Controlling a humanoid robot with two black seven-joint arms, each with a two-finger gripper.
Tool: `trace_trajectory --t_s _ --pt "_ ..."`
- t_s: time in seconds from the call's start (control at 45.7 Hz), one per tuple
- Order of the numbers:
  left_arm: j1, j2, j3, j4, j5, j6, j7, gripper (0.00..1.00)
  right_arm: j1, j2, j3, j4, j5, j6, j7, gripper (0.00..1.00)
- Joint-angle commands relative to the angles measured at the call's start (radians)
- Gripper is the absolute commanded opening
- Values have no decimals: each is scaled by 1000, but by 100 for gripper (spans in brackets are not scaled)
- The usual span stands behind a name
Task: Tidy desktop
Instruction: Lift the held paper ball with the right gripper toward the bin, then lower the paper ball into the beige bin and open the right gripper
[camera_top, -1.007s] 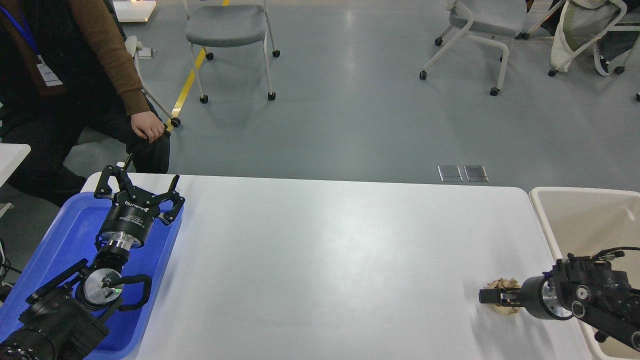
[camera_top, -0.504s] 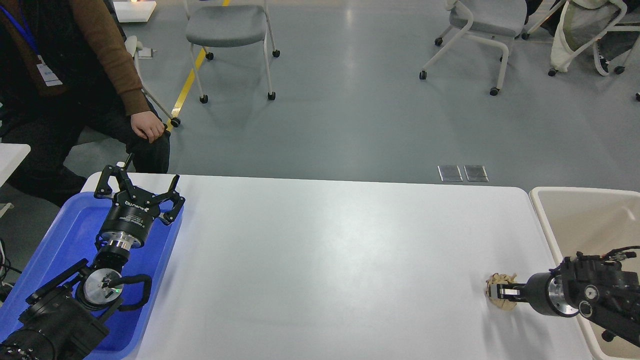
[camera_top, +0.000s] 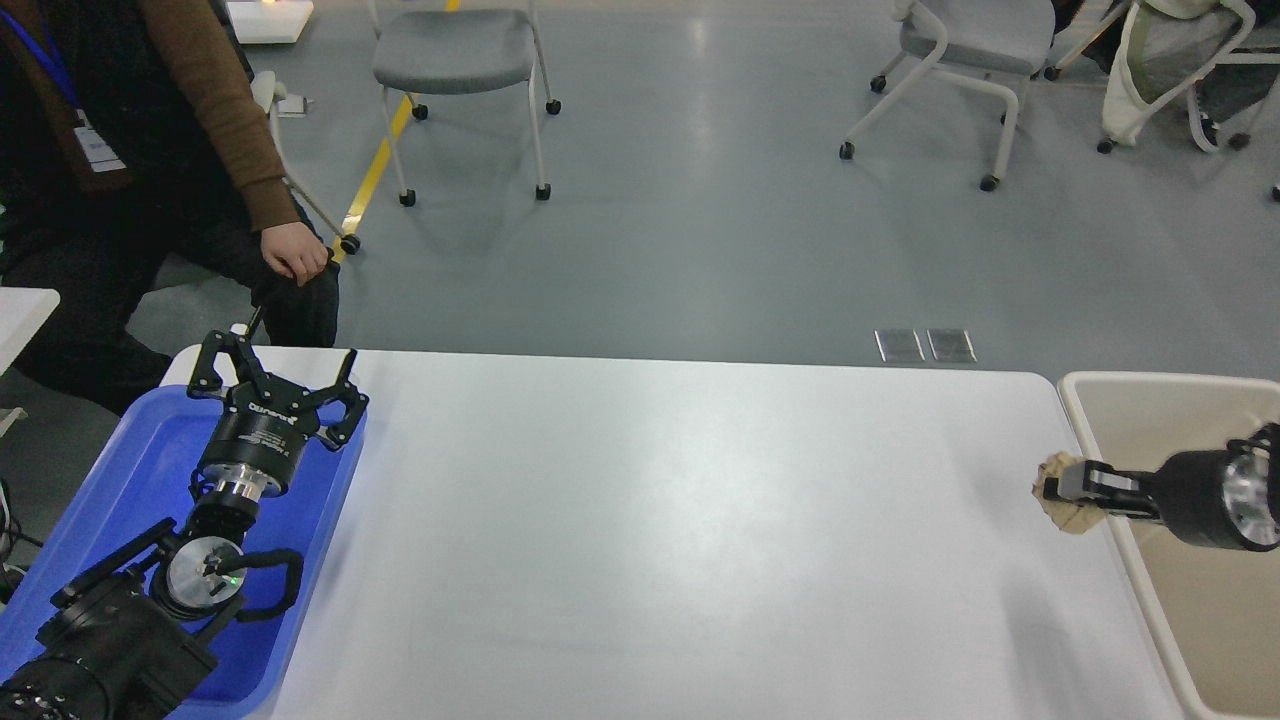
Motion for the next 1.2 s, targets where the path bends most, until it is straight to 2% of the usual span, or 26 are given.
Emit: trace_trajectory --t_s 0.0,0.175,0.35,0.482,0.657,0.701,0.788,0.876,1.182 --pt "0 1 0 0 0 0 0 100 159 -176 3 80 128 116 2 0" --pt "3 1 -2 0 0 0 0 100 274 -233 0 33 152 142 -9 0" --pt "3 1 -3 0 0 0 0 100 279 -212 -2 -192 152 113 -12 0" --pt "5 1 -3 0 0 0 0 100 254 -92 -17 -438 174 34 -12 0" --pt "5 3 -3 0 0 0 0 100 112 125 -25 -784 378 -61 -12 0" --pt "5 3 -3 1 0 0 0 100 74 228 -22 -942 445 -83 -13 0" --pt "5 3 -3 0 0 0 0 100 24 371 -15 -1139 566 -104 -16 0" --pt "5 3 -3 0 0 0 0 100 -23 463 -14 -1251 707 -143 -58 0" --pt "5 1 -3 0 0 2 0 100 -112 623 1 -1257 1175 -413 -257 0"
